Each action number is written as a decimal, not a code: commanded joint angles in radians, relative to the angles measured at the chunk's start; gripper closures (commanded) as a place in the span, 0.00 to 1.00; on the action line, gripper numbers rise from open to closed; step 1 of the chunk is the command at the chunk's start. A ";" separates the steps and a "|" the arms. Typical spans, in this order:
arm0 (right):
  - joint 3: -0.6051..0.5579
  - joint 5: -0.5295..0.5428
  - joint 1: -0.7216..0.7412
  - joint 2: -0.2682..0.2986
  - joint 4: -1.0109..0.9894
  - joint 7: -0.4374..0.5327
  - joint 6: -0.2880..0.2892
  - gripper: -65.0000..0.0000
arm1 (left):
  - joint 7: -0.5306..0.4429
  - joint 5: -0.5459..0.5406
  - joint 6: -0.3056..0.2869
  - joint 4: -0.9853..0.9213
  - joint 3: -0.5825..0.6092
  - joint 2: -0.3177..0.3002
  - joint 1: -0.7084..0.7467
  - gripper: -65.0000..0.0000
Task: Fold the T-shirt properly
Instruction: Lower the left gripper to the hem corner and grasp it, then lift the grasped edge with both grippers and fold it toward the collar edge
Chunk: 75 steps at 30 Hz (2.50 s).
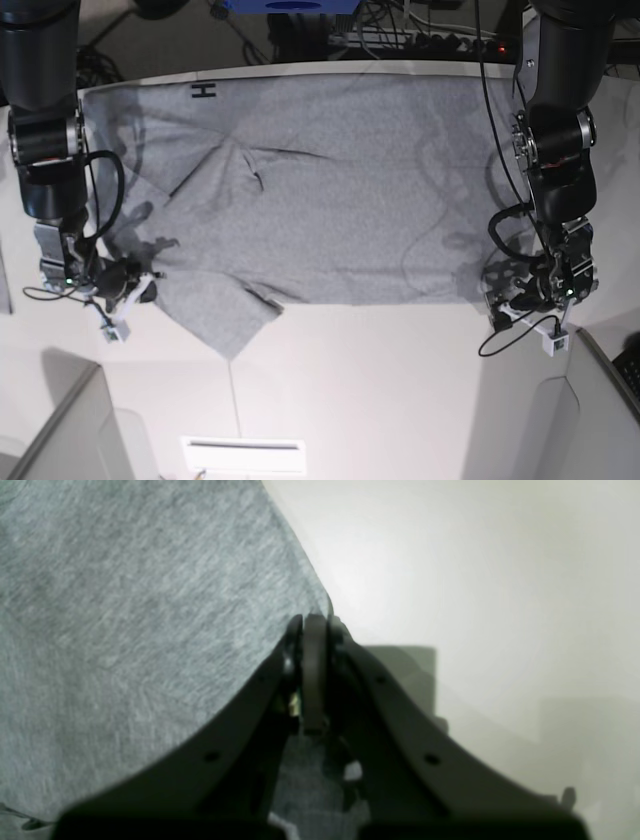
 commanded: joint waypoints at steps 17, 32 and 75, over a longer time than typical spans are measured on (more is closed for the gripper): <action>0.005 -0.021 0.009 0.010 0.000 -0.026 -0.002 1.00 | 0.026 -0.014 -0.008 0.006 0.004 -0.002 0.098 1.00; 0.030 -0.018 -0.014 0.019 0.111 0.034 -0.002 1.00 | 0.058 -0.068 -0.106 0.272 -0.007 0.018 0.207 1.00; 0.332 -0.021 -0.324 0.071 0.613 -0.084 -0.002 1.00 | 0.382 -0.121 -0.107 1.150 -0.114 0.055 0.609 1.00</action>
